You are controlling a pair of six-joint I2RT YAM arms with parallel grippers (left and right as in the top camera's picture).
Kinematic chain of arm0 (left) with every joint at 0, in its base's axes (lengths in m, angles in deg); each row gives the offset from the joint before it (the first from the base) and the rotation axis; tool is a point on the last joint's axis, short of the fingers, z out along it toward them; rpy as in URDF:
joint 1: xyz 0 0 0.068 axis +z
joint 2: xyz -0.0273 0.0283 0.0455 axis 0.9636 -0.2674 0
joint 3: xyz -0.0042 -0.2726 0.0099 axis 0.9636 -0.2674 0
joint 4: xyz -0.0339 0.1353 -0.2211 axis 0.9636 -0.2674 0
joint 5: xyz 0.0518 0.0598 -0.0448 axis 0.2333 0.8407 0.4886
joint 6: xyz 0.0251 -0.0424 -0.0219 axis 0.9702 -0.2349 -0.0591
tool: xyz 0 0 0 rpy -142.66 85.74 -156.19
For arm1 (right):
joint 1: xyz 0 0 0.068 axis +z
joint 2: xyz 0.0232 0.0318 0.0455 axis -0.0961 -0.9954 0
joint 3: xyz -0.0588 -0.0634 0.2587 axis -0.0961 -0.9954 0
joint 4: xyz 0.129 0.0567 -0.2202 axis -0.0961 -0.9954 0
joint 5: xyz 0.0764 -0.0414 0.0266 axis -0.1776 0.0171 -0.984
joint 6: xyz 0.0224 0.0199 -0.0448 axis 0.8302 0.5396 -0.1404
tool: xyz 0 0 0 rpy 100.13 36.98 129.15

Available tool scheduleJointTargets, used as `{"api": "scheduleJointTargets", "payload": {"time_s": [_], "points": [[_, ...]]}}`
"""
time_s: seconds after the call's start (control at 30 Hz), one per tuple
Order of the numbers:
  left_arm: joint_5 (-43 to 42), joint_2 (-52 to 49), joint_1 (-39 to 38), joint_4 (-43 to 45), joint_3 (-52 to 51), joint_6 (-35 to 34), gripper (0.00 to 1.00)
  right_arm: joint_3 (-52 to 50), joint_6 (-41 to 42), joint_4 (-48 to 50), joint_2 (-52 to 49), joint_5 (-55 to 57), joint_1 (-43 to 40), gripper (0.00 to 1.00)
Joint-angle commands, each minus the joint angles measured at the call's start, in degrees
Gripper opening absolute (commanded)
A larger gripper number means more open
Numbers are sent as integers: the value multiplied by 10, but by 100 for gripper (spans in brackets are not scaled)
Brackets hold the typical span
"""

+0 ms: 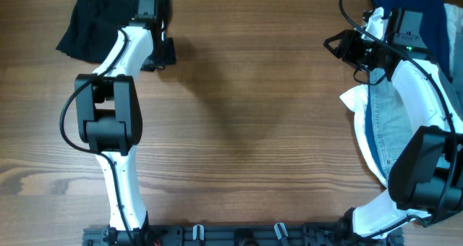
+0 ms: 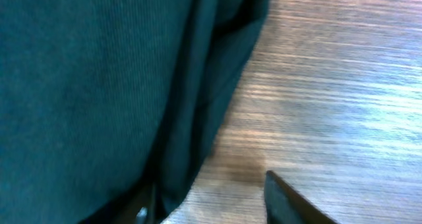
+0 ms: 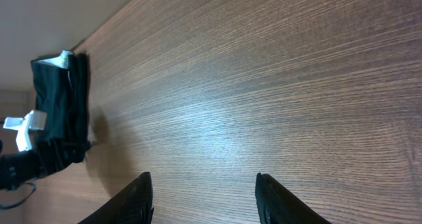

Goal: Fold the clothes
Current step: 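Release the shorts at the top-left corner with the left gripper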

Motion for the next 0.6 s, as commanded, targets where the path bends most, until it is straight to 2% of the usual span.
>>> {"api": "scheduleJointTargets", "payload": {"time_s": [0.0,0.33,0.57], "points": [[-11,0,-2,32,-15,-17,46,-3,-11,0,-3,15,-2,50],[-14,-25,-1,119,-15,-35,47,-3,-11,-3,-3,15,-2,50],[-14,-16,-1,113,-10,-34,47,-3,-14,0,-3,13,-2,50]]}}
